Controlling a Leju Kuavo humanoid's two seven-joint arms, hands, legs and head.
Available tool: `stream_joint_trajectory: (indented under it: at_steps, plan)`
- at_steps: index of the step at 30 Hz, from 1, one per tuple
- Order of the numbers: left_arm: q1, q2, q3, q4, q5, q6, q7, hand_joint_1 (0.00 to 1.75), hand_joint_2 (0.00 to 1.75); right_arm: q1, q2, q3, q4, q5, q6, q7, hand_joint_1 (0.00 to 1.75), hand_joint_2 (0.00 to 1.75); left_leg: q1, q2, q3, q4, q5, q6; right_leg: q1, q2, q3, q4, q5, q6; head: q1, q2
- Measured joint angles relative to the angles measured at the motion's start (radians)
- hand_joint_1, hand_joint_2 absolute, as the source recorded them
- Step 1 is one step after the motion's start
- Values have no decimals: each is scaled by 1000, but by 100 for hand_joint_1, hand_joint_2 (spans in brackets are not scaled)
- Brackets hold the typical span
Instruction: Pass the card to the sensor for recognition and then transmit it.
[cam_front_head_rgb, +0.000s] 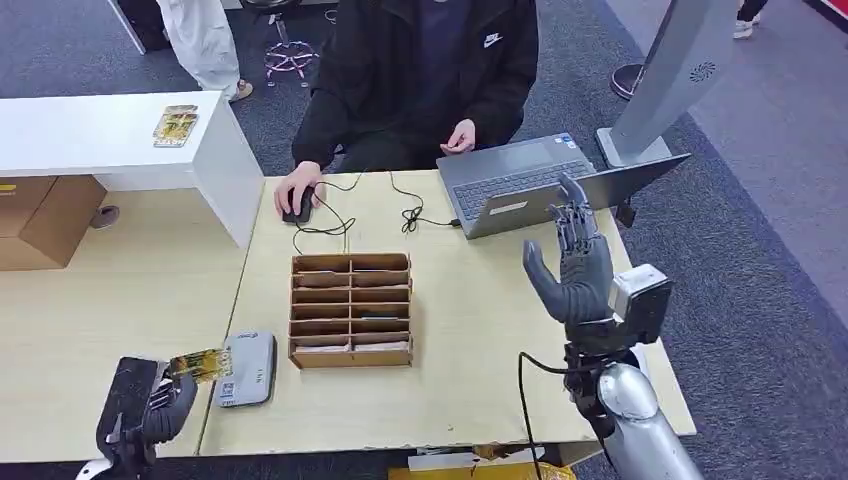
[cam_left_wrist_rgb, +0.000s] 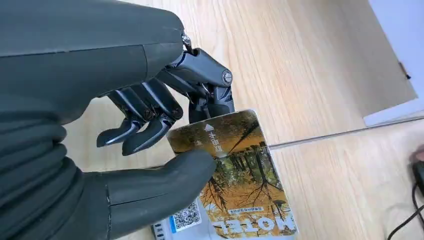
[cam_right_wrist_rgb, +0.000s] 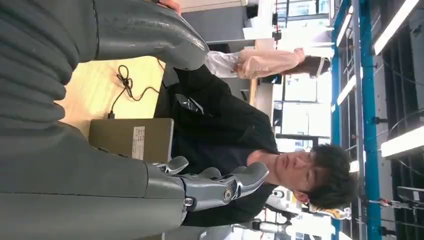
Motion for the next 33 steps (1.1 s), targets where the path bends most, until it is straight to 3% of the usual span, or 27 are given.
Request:
stream_joint_trajectory:
  at_steps: [14, 33]
  plan:
    - [-14, 37, -40, 21, -149, 27, 43, 175, 175, -6, 6, 6, 8, -1, 5, 0, 0, 175, 0, 0, 0, 0, 0, 0, 0, 0, 0, 0, 0, 0, 0, 0]
    - [-45, 67, -76, 34, -281, -61, 89, 175, 175, -6, 14, 7, 8, 8, 26, 6, 0, 175, 0, 0, 0, 0, 0, 0, 0, 0, 0, 0, 0, 0, 0, 0]
